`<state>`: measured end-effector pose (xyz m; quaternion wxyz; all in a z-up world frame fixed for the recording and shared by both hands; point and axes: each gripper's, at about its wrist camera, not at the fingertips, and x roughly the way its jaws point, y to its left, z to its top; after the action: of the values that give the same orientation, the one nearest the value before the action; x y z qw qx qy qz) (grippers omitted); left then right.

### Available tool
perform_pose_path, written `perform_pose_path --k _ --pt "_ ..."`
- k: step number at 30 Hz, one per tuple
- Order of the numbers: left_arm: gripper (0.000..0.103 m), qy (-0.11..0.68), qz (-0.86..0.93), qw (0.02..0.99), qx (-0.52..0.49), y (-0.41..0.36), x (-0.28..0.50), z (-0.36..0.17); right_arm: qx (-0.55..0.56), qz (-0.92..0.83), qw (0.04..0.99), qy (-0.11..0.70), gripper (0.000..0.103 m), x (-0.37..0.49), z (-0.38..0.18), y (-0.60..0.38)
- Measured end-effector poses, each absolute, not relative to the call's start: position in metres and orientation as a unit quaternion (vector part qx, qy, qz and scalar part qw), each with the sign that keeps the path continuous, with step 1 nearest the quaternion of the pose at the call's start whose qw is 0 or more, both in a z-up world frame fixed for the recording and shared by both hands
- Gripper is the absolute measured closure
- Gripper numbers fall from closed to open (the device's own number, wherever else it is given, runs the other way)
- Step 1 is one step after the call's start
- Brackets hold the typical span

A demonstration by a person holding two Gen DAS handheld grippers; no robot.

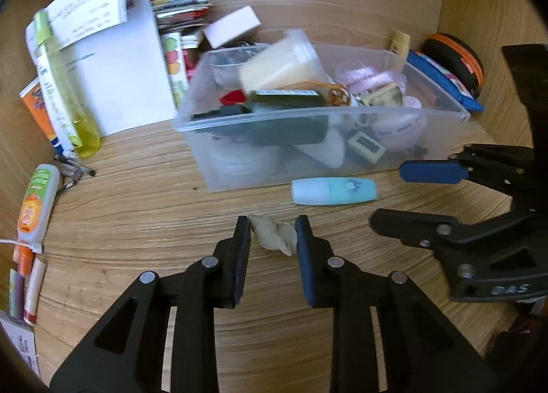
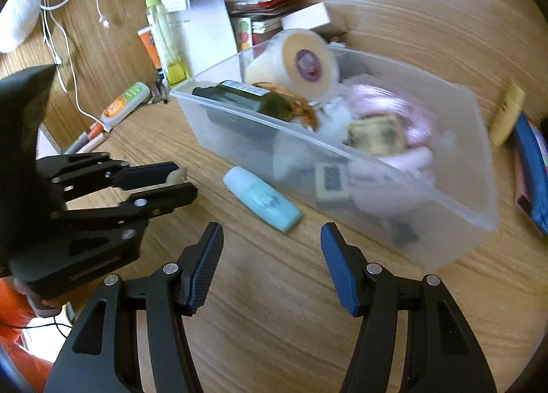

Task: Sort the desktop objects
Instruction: 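Grasp the white shell with the left tool while the right grasps the light blue roll-on bottle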

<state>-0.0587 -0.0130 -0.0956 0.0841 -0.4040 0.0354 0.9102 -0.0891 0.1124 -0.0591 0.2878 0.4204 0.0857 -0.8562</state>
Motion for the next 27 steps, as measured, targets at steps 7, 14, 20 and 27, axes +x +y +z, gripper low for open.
perform_pose_path --k 7,14,20,27 --pt "0.077 0.029 0.915 0.085 -0.394 -0.027 -0.056 -0.095 0.414 -0.856 0.289 0.110 0.048 -0.098 -0.058 0.084" --pt "0.077 0.016 0.918 0.083 -0.388 -0.041 -0.054 -0.095 0.433 -0.843 0.289 0.133 0.051 -0.112 -0.067 0.066" --pt "0.077 0.010 0.920 0.084 -0.383 -0.044 -0.054 -0.093 0.447 -0.832 0.288 0.155 0.059 -0.117 -0.076 0.059" --pt "0.077 0.010 0.922 0.081 -0.380 -0.043 -0.054 -0.093 0.448 -0.829 0.301 0.145 0.080 -0.117 -0.074 0.060"
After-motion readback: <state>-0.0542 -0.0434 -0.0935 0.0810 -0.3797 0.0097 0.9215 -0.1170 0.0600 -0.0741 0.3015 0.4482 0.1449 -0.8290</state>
